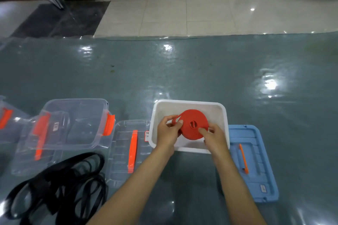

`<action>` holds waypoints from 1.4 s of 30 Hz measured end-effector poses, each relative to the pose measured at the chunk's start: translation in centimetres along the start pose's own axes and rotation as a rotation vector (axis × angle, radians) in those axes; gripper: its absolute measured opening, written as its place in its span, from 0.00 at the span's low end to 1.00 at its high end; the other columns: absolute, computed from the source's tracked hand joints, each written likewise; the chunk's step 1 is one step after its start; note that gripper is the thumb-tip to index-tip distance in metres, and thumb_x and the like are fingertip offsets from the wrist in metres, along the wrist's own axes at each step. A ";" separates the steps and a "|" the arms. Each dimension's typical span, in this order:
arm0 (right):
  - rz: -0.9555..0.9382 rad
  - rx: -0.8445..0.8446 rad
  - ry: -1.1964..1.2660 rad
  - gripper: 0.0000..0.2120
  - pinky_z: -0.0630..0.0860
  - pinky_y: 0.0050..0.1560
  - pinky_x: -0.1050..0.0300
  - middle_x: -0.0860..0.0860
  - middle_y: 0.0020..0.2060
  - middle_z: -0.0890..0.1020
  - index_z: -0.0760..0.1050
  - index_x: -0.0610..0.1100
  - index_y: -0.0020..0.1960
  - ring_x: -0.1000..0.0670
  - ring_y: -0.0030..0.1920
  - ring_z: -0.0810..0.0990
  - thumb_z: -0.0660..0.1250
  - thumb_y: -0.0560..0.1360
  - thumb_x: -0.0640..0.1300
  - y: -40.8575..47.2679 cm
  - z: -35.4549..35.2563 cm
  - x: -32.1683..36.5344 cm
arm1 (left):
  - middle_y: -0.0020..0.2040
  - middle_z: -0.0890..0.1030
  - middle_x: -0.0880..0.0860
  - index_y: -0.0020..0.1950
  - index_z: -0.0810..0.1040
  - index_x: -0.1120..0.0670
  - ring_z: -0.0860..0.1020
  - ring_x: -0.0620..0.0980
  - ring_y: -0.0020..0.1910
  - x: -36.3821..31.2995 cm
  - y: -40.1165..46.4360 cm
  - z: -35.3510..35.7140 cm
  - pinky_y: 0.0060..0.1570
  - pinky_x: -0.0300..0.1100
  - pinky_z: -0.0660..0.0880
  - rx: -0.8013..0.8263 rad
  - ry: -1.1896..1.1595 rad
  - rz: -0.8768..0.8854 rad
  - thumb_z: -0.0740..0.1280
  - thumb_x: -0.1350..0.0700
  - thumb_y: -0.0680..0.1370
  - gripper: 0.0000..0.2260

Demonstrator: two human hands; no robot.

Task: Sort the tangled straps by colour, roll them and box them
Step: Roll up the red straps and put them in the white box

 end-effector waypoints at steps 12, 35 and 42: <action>0.198 0.348 -0.456 0.06 0.83 0.58 0.44 0.46 0.47 0.83 0.78 0.45 0.51 0.46 0.48 0.82 0.71 0.80 0.47 6.1 2.4 -2.8 | 0.57 0.85 0.64 0.55 0.82 0.59 0.83 0.60 0.53 4.8 8.4 0.7 0.60 0.58 0.82 -0.145 0.146 -0.261 0.70 0.68 0.80 0.07; -0.422 0.265 -0.735 0.23 0.70 0.73 0.51 0.46 0.71 0.77 0.70 0.44 0.78 0.44 0.71 0.76 0.66 0.84 0.42 -0.6 1.0 2.4 | 0.60 0.84 0.58 0.66 0.80 0.57 0.81 0.58 0.59 -2.1 2.3 0.0 0.59 0.49 0.76 0.266 1.257 0.460 0.64 0.61 0.82 0.14; -0.659 0.096 -0.890 0.13 0.77 0.61 0.43 0.46 0.61 0.82 0.80 0.44 0.66 0.41 0.61 0.80 0.67 0.82 0.41 -10.1 -0.5 1.6 | 0.58 0.82 0.51 0.65 0.78 0.48 0.81 0.57 0.57 -3.6 -9.5 -7.2 0.51 0.50 0.75 0.133 1.583 0.824 0.60 0.52 0.84 0.12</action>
Point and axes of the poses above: each hand's wrist, its own y-axis towards the middle knuckle, its own z-axis out of the palm, x = y × z, the point moved 5 cm from there along y, towards the middle knuckle
